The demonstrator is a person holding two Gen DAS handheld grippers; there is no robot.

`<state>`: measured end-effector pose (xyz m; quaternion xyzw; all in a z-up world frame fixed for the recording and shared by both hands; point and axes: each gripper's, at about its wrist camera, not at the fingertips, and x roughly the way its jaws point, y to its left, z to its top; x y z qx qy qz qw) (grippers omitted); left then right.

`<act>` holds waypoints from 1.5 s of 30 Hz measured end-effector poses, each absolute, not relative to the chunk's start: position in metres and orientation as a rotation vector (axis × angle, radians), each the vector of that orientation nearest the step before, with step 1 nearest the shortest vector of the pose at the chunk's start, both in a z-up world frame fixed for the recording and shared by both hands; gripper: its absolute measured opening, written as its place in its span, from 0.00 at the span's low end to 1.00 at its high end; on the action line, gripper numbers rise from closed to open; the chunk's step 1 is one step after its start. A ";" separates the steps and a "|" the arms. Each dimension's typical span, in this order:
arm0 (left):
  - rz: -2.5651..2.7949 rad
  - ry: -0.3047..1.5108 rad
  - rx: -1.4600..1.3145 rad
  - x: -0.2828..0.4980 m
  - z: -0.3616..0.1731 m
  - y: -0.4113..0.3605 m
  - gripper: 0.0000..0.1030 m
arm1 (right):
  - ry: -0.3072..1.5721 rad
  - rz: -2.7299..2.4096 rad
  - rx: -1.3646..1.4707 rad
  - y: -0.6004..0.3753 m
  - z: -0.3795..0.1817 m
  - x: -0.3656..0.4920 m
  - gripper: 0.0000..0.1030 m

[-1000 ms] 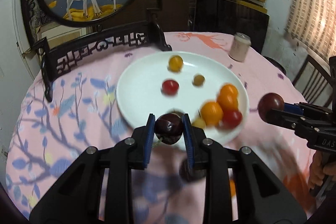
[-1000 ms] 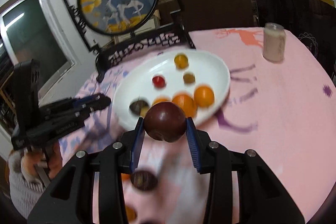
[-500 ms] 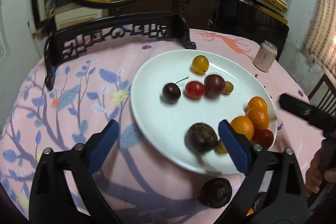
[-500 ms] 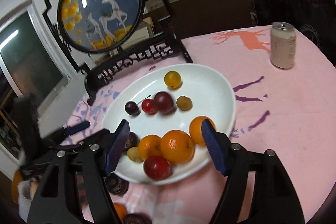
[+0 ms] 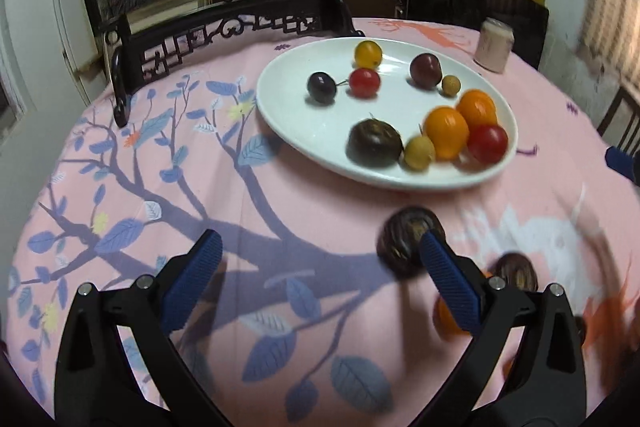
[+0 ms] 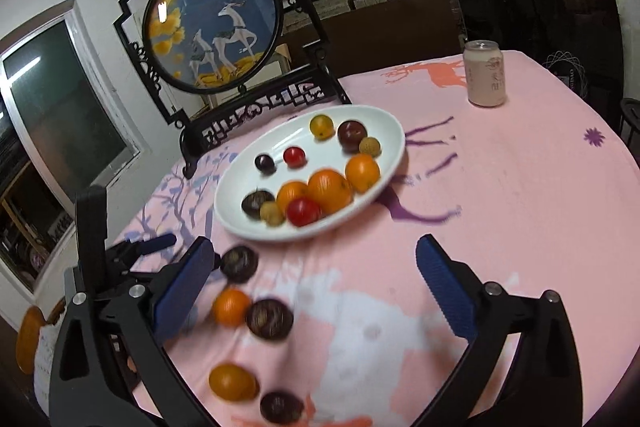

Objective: Organize fruits
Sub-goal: 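Move both tools toward the dark brown round fruits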

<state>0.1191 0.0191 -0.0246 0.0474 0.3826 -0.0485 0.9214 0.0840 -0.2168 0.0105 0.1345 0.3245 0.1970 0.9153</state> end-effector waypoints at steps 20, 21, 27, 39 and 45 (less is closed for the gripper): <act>-0.142 0.805 0.155 0.132 -0.034 -0.006 0.98 | 0.721 0.403 0.195 -0.201 -0.002 0.072 0.98; -0.143 0.806 0.163 0.133 -0.034 -0.009 0.98 | 0.723 0.404 0.183 -0.199 -0.003 0.071 0.98; -0.137 0.822 0.183 0.137 -0.037 -0.012 0.98 | 0.734 0.406 0.130 -0.188 -0.006 0.069 0.98; -0.043 0.835 0.109 0.140 -0.036 0.019 0.98 | 0.770 0.466 -0.015 -0.157 -0.018 0.065 0.98; -0.048 0.858 0.079 0.143 -0.038 0.025 0.98 | 0.811 0.515 -0.095 -0.134 -0.028 0.064 0.87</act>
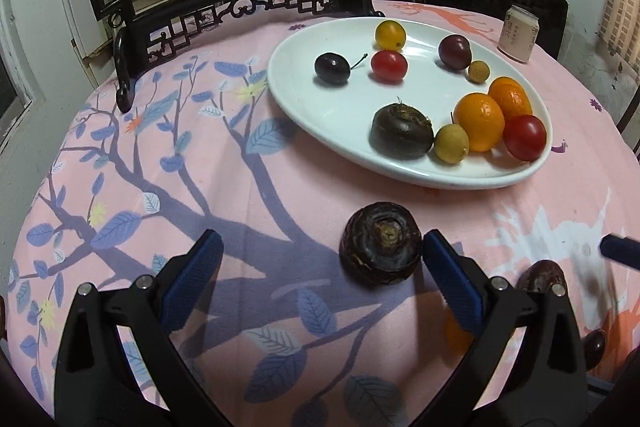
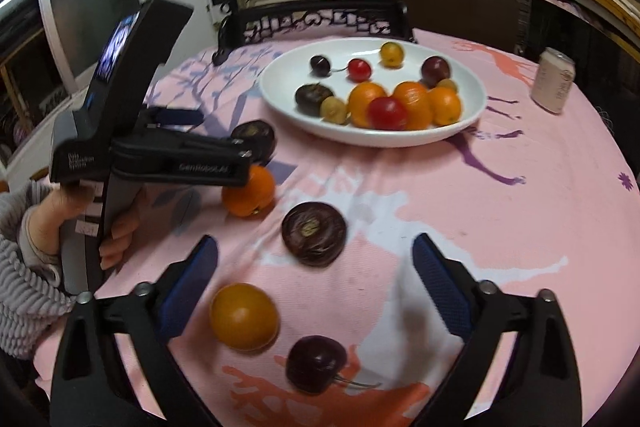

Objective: Organize fruits
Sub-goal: 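Move both tools toward the dark brown round fruits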

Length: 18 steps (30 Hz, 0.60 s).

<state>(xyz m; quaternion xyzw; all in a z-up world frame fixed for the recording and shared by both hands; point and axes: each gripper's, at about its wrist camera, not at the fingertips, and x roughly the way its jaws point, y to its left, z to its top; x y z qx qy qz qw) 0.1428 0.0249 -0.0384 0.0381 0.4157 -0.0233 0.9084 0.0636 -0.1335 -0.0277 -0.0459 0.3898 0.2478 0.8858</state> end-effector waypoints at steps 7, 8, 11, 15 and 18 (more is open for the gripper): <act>-0.064 0.897 0.015 0.147 -0.044 0.031 0.98 | 0.872 0.544 -0.014 -0.135 -0.037 0.077 0.77; -0.065 0.901 0.006 0.148 -0.044 0.031 0.98 | 0.869 0.538 -0.013 -0.134 -0.036 0.079 0.77; -0.068 0.901 0.006 0.146 -0.045 0.031 0.98 | 0.880 0.525 -0.029 -0.129 -0.038 0.085 0.72; -0.076 0.861 0.094 0.137 -0.038 0.019 0.98 | 0.904 0.520 -0.085 -0.121 -0.045 0.084 0.60; -0.069 0.835 0.133 0.133 -0.036 0.013 0.98 | 0.905 0.512 -0.081 -0.125 -0.045 0.087 0.42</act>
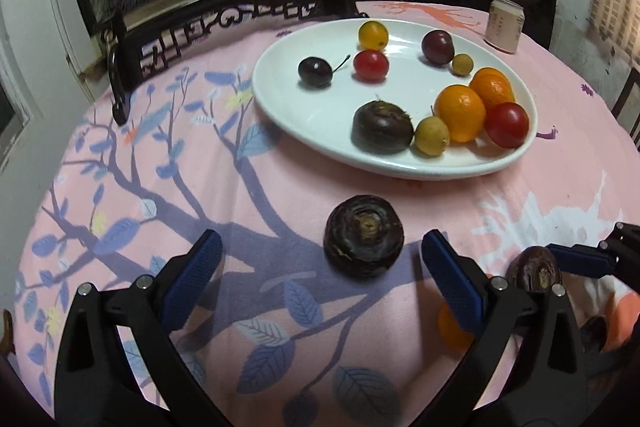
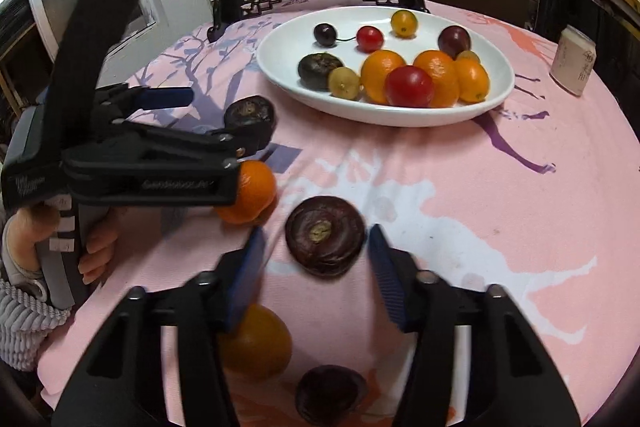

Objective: Organize fruits
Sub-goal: 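Move both tools toward the dark brown round fruits, then grasp a dark brown fruit with the left tool while the right tool grasps another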

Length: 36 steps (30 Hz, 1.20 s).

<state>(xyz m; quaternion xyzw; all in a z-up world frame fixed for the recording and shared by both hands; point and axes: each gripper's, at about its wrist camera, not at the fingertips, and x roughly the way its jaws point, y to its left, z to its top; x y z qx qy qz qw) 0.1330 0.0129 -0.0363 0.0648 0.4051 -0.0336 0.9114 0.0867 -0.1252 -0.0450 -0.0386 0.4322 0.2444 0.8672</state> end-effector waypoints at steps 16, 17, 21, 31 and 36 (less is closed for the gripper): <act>-0.142 0.890 0.106 0.150 -0.044 0.020 0.78 | 0.912 0.454 -0.034 -0.154 -0.048 0.097 0.39; -0.149 0.886 0.109 0.148 -0.043 0.019 0.76 | 0.912 0.454 -0.033 -0.154 -0.048 0.097 0.39; -0.168 0.874 0.133 0.143 -0.043 0.014 0.64 | 0.911 0.453 -0.030 -0.156 -0.048 0.096 0.39; -0.196 0.848 0.115 0.116 -0.036 0.010 0.38 | 0.888 0.430 0.015 -0.170 -0.043 0.086 0.39; -0.198 0.808 0.073 0.091 -0.024 0.020 0.38 | 0.831 0.412 0.116 -0.198 -0.028 0.079 0.39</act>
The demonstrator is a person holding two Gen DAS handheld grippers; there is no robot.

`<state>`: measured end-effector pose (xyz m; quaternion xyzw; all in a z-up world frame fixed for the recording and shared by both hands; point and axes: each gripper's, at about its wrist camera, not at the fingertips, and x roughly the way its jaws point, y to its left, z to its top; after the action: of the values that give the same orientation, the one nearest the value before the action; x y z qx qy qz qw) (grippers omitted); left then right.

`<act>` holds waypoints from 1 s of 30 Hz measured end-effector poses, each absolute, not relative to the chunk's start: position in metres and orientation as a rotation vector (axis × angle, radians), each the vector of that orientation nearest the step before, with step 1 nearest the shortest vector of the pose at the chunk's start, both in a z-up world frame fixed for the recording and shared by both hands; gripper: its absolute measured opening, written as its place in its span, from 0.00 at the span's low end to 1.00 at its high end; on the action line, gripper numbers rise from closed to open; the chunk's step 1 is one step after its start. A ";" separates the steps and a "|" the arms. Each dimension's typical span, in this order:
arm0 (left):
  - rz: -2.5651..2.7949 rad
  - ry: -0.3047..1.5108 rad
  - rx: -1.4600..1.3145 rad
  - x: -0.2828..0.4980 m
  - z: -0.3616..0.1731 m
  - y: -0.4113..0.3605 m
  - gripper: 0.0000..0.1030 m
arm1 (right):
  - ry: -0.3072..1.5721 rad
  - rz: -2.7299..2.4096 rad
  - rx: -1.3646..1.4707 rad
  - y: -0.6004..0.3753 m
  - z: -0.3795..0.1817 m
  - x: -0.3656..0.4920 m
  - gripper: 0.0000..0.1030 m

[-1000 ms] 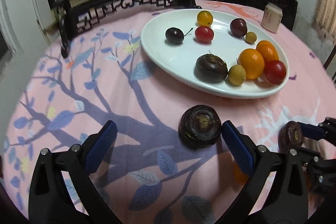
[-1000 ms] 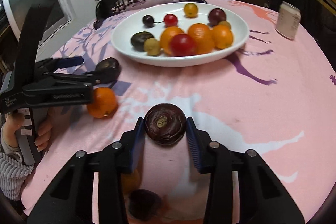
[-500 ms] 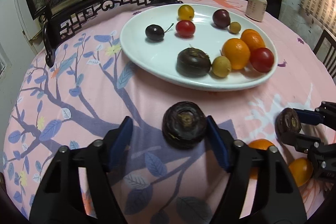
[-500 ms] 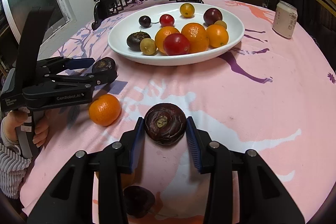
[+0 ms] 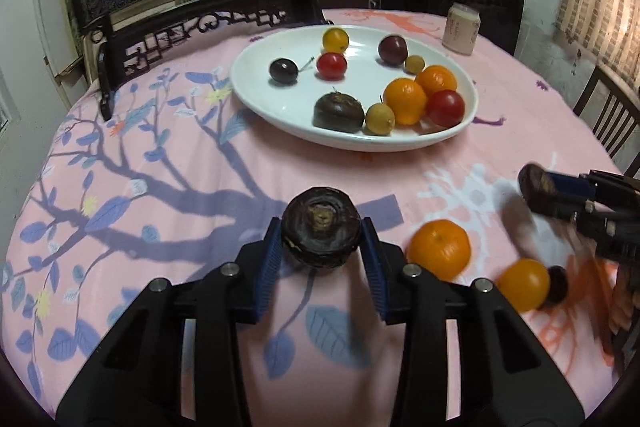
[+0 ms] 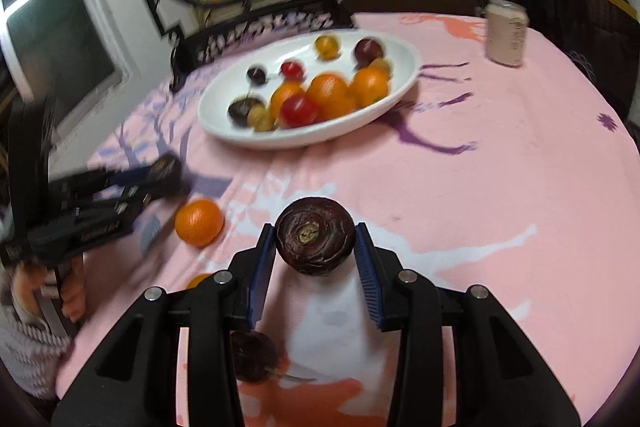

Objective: Organize fruits
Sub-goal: 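Grasp a dark brown fruit with the left tool while the right tool grasps another, then release the brown fruit into the plate with the left tool while the right tool releases its fruit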

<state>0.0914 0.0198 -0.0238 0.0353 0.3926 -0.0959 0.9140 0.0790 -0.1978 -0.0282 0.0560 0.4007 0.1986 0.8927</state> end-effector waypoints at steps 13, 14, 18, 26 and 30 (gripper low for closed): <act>-0.170 0.748 0.031 0.158 0.024 0.020 0.39 | 0.748 0.446 0.118 -0.195 0.025 0.117 0.39; -0.163 0.751 0.028 0.168 0.024 0.019 0.39 | 0.741 0.442 0.112 -0.191 0.030 0.131 0.39; -0.118 0.761 0.031 0.211 0.018 0.016 0.40 | 0.757 0.459 0.147 -0.176 0.028 0.178 0.39; -0.120 0.799 0.030 0.246 -0.004 0.014 0.69 | 0.850 0.439 0.248 -0.165 -0.013 0.250 0.54; -0.124 0.803 -0.008 0.250 -0.005 0.018 0.78 | 0.792 0.430 0.301 -0.183 -0.002 0.249 0.64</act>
<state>0.2496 0.0183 -0.0053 -0.0040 0.3905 -0.0602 0.9186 0.2489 -0.1828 -0.0024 0.1447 0.3812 0.2070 0.8893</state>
